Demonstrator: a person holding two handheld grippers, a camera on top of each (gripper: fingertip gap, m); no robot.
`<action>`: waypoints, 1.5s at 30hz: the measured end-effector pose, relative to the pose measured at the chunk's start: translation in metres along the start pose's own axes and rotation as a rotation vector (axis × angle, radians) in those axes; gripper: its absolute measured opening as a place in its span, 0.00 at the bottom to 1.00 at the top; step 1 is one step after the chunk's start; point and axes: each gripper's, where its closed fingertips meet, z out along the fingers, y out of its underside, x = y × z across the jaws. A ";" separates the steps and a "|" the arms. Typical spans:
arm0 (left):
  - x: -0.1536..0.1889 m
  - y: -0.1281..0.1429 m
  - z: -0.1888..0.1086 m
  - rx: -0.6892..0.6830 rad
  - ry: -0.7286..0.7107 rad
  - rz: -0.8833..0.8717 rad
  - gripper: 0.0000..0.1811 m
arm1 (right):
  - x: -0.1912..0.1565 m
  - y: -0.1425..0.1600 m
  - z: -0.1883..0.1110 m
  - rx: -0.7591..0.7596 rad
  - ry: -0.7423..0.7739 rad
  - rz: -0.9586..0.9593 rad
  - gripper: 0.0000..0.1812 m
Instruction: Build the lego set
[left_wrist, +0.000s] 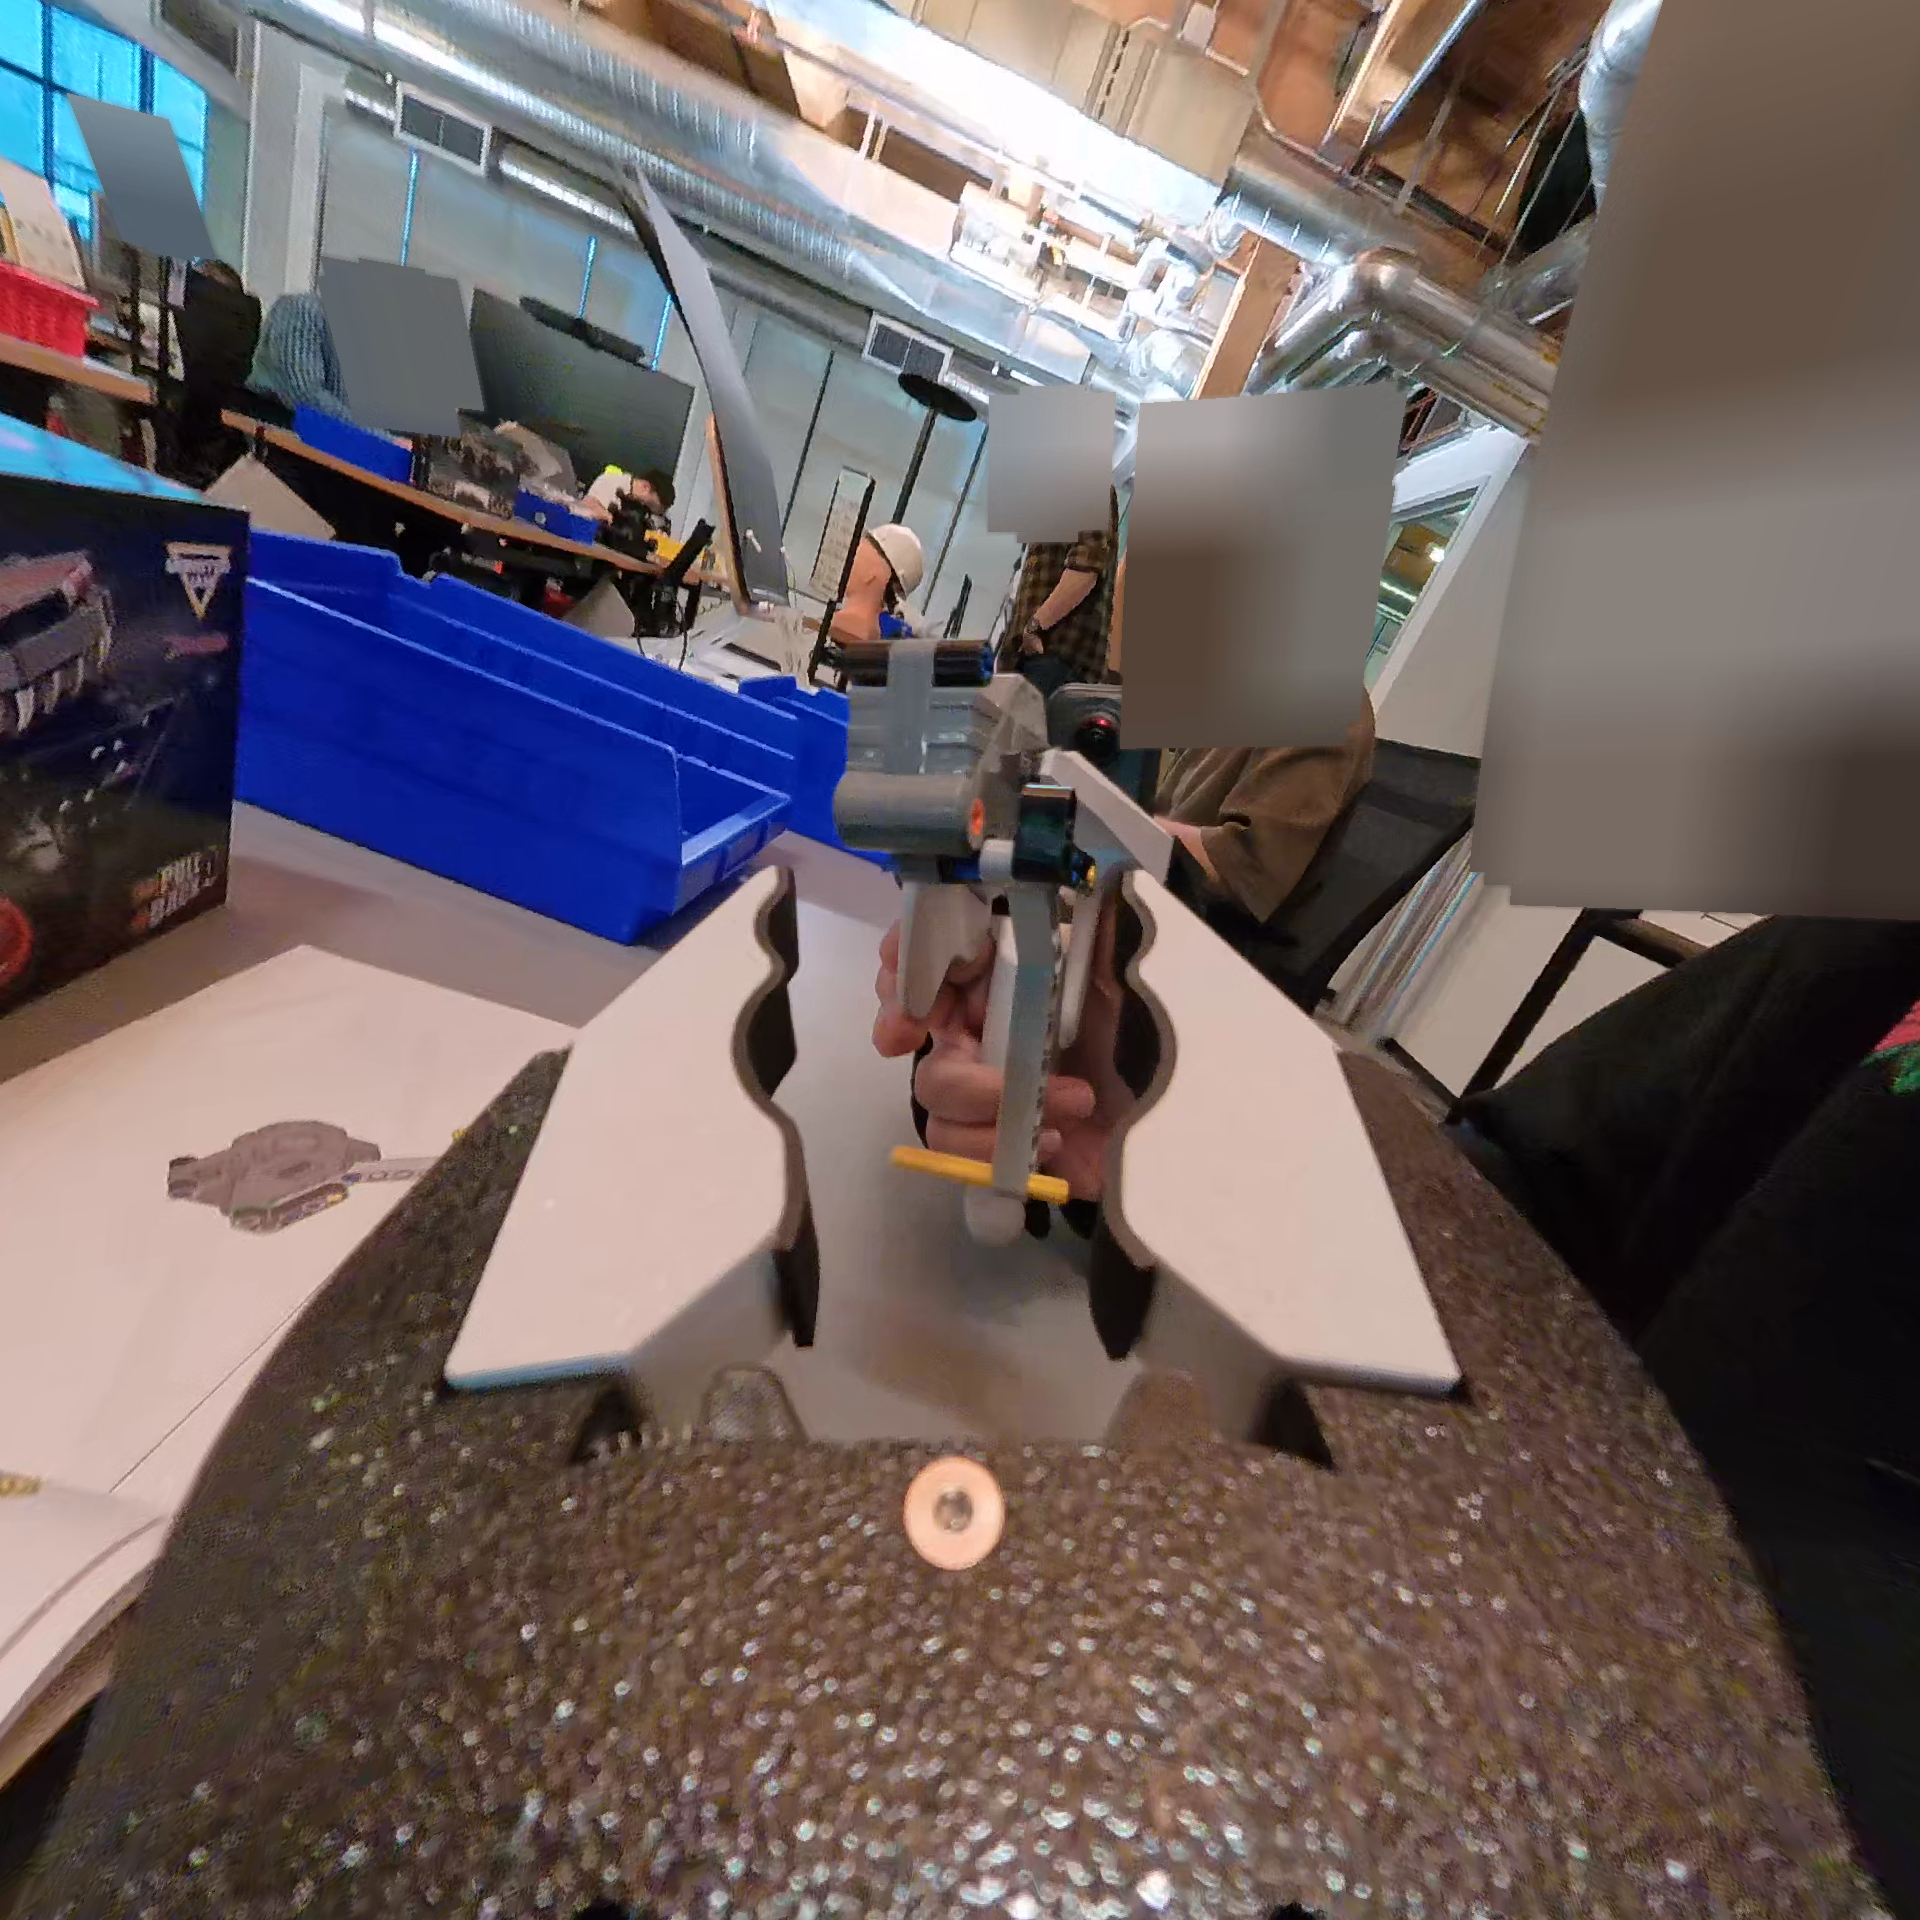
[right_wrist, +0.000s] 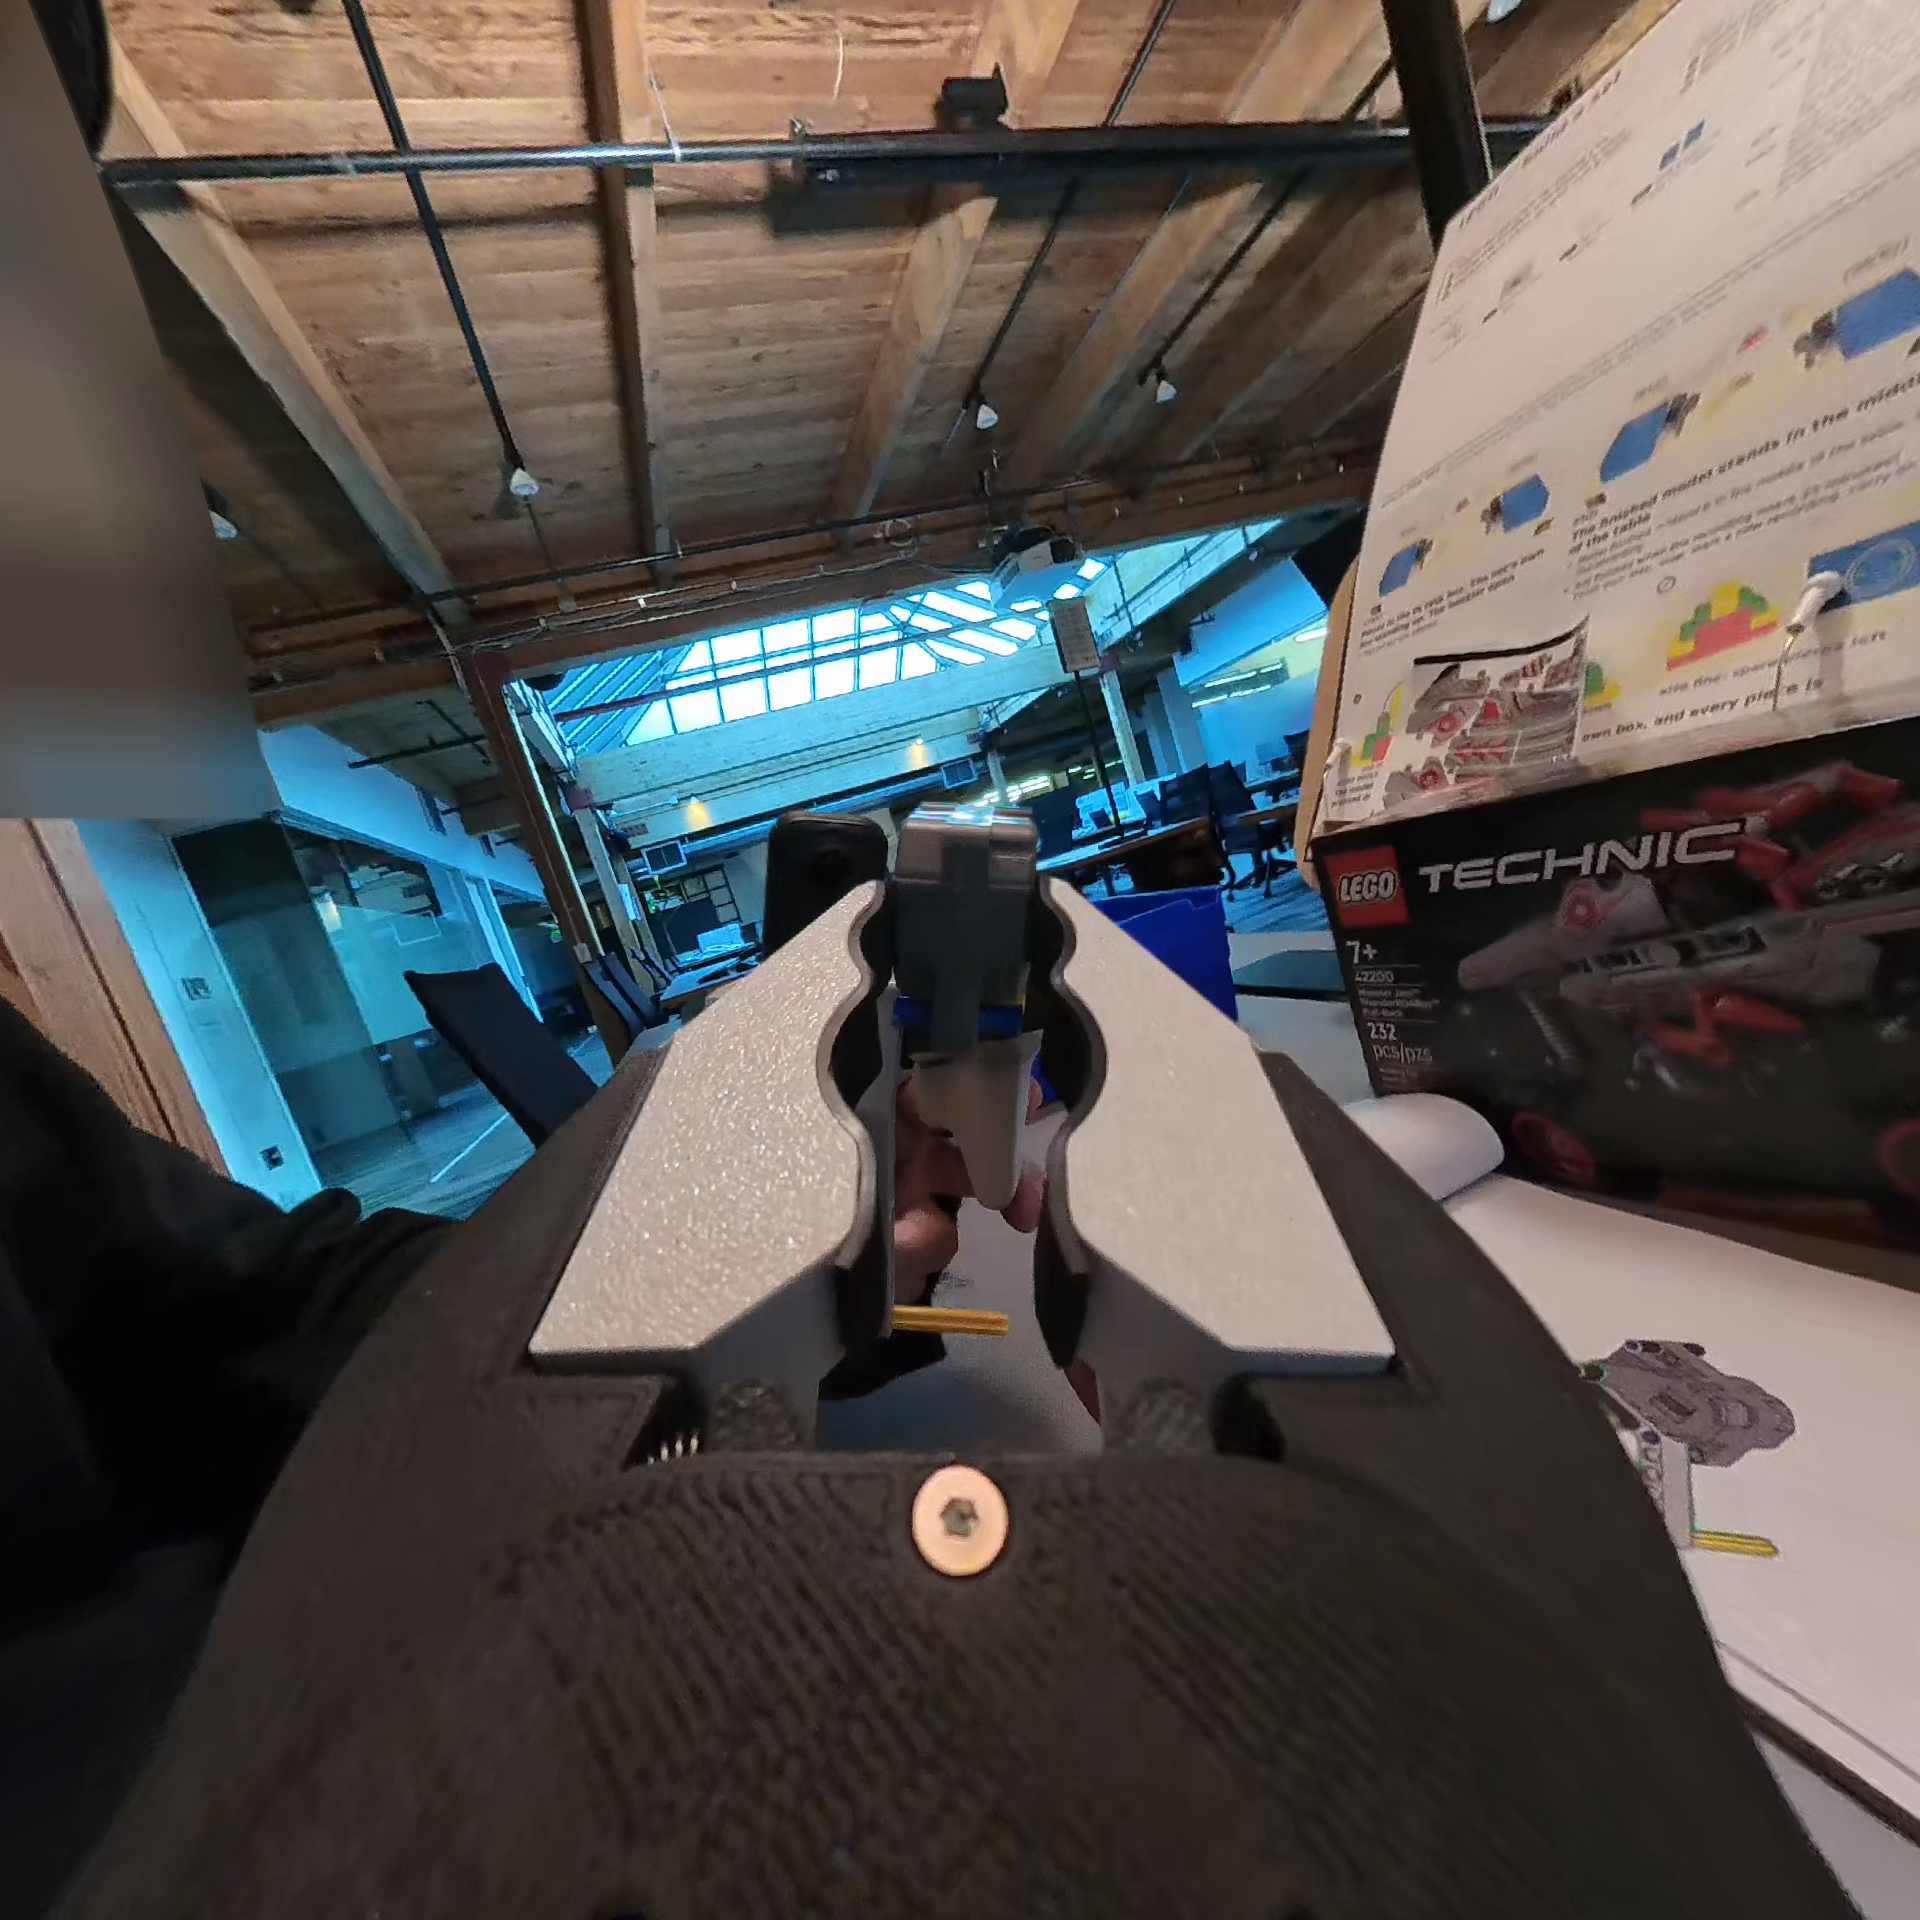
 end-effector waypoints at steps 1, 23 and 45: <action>0.001 -0.001 0.000 0.013 0.005 0.001 0.31 | -0.001 0.000 0.001 0.007 -0.003 -0.005 0.13; -0.008 0.000 -0.026 -0.335 -0.231 1.017 0.18 | 0.042 0.052 0.002 -0.081 0.132 0.641 0.13; -0.040 0.044 -0.034 -0.638 -0.279 0.797 0.04 | 0.054 0.089 -0.004 -0.209 0.196 0.943 0.13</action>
